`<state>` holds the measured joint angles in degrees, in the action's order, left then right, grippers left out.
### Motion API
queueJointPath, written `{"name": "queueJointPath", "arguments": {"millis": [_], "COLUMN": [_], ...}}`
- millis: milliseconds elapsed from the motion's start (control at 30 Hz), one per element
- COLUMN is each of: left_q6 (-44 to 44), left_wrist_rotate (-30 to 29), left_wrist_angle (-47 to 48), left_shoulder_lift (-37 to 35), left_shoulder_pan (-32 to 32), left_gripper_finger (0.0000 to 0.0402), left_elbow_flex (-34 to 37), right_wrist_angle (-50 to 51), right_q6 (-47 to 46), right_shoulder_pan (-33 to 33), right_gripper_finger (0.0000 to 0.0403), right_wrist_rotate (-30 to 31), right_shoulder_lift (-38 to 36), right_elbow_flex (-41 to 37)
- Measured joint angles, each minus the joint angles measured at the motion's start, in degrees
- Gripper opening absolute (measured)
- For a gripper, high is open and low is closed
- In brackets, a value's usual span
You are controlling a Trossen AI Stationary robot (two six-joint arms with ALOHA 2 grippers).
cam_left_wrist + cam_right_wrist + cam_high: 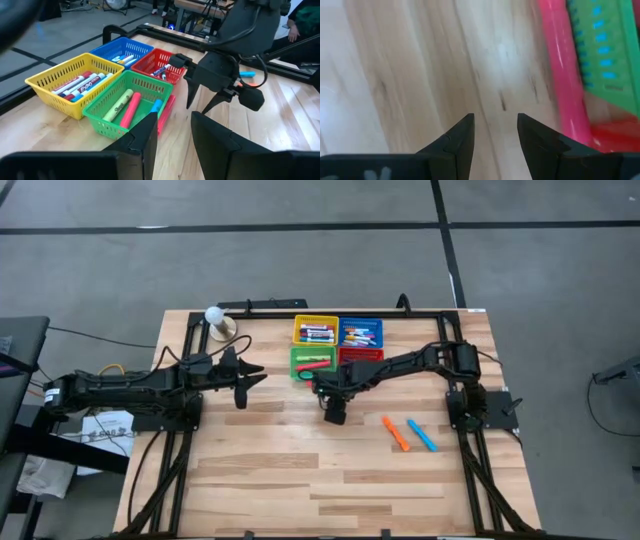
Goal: Pick & Place Markers
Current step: Put the large pink highlighter pen into the green bin
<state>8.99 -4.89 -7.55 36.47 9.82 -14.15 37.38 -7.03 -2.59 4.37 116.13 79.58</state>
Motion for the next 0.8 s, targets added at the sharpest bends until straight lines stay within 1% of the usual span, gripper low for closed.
{"name": "queueJointPath", "arguments": {"millis": [100, 233, 567, 800], "left_q6": [0.0, -0.1, -0.2, -0.2], "left_wrist_rotate": [0.0, 0.0, 0.0, 0.0], "left_wrist_angle": [-0.1, -0.1, -0.3, -0.5], "left_shoulder_lift": [0.0, 0.0, 0.0, 0.0], "left_shoulder_pan": [0.0, 0.0, 0.0, 0.0], "left_gripper_finger": [0.0117, 0.0117, 0.0117, 0.0117], "left_elbow_flex": [0.0, 0.0, 0.0, 0.0], "right_wrist_angle": [1.4, 1.6, 1.6, 1.6], "right_q6": [0.0, 0.9, 3.5, 5.1], "right_shoulder_pan": [-0.1, -0.8, -3.6, -4.3], "right_gripper_finger": [0.0139, 0.0139, 0.0142, 0.0142], "right_wrist_rotate": [0.6, 3.2, 4.6, 4.6], "right_shoulder_lift": [0.0, 0.0, 0.0, 0.4], "right_elbow_flex": [0.7, 0.8, 0.8, 0.7]}}
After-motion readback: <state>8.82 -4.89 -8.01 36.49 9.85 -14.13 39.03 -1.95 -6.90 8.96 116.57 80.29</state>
